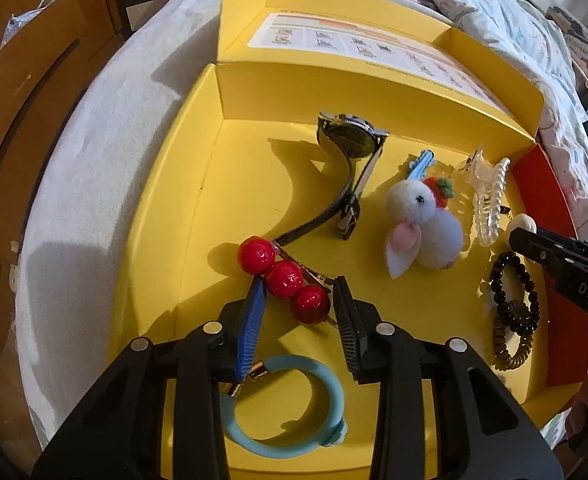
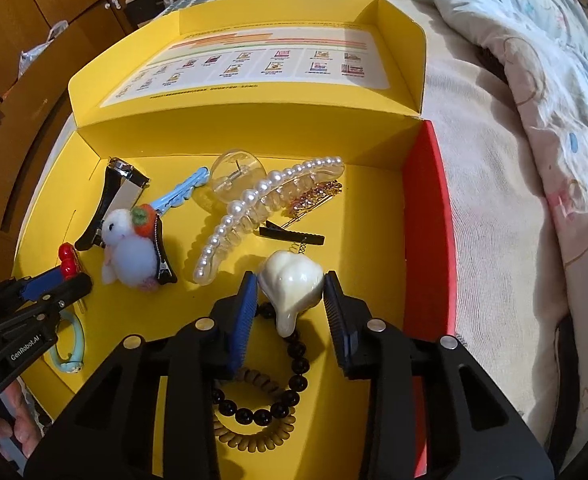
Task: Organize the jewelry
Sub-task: 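Close the left gripper on the red bead clip while the right closes on the white ornament, then lift the red clip with the left gripper while the right carries the white ornament out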
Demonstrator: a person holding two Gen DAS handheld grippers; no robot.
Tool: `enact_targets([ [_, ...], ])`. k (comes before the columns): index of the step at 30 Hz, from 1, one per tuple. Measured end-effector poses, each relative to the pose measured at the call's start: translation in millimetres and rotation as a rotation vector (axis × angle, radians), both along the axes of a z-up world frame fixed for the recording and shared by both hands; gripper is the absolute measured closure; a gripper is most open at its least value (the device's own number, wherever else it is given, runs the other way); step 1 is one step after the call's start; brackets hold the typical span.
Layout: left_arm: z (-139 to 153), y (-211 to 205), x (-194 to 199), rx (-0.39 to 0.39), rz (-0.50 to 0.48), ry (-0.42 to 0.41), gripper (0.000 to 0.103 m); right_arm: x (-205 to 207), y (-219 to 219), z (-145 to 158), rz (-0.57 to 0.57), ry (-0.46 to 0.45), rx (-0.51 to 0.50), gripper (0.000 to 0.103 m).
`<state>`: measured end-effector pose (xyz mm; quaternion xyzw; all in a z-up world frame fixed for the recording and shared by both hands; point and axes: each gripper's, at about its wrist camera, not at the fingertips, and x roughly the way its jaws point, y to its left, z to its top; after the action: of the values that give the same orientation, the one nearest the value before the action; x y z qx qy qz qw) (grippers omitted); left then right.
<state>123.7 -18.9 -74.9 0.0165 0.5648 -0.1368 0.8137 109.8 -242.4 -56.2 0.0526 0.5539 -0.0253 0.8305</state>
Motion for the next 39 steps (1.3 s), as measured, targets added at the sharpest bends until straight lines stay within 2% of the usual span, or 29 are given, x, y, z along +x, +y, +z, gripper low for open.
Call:
enact_targets([
  [15,24,7,-14,-0.017,0.008,-0.053,0.067,-12,-1,25,-0.014,-0.057,0.021,0.068],
  [24,56,15,-36,-0.031,-0.004,-0.101,0.067,-35,6,60,-0.008,-0.101,0.025,0.068],
  [31,81,12,-85,-0.033,-0.07,-0.154,0.067,-90,7,94,-0.02,-0.161,0.081,0.068],
  [39,88,4,-160,-0.048,-0.148,-0.16,0.067,-173,-7,117,-0.053,-0.195,0.027,0.068],
])
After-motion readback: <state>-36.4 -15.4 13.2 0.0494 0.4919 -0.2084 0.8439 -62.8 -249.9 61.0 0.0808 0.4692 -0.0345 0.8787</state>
